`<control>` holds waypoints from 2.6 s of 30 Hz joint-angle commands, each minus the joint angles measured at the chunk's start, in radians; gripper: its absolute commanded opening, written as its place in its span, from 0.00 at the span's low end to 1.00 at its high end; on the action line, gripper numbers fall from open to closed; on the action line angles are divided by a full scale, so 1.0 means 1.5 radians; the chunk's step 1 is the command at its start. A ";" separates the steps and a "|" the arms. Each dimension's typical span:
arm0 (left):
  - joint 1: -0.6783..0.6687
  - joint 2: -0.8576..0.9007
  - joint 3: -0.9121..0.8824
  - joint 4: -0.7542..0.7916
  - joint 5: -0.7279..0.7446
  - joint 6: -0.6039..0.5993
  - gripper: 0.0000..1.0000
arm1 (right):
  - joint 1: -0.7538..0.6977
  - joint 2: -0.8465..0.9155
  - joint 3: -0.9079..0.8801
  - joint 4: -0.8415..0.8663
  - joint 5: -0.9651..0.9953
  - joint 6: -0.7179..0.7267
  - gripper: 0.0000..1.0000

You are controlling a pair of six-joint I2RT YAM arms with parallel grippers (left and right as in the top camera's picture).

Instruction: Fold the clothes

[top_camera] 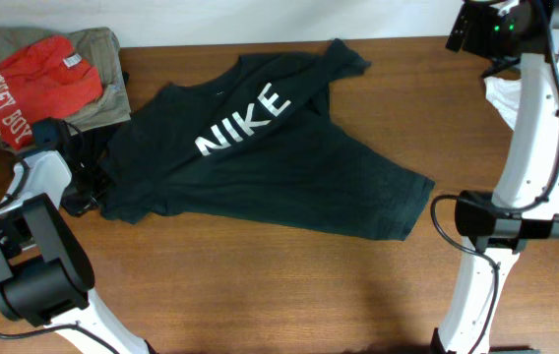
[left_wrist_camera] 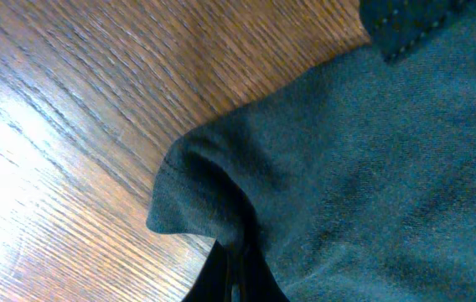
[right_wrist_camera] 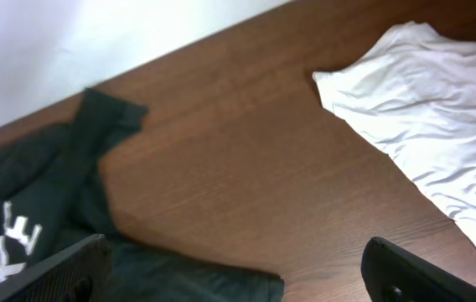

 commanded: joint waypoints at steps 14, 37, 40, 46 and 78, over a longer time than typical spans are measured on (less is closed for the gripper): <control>-0.003 0.016 -0.007 -0.006 0.040 -0.009 0.01 | 0.003 -0.275 -0.652 0.087 0.086 -0.027 0.99; -0.004 0.016 -0.007 -0.004 0.039 -0.009 0.01 | 0.003 -0.255 -1.117 0.513 -0.135 -0.079 0.59; -0.004 0.016 -0.007 -0.003 0.039 -0.008 0.01 | 0.003 -0.252 -1.150 0.554 -0.121 -0.079 0.59; -0.004 0.016 -0.007 -0.002 0.039 -0.008 0.01 | 0.003 -0.227 -1.159 0.564 -0.121 -0.079 0.56; -0.004 0.016 -0.007 0.002 0.032 -0.008 0.01 | -0.018 -0.243 -0.938 0.509 -0.120 -0.073 0.04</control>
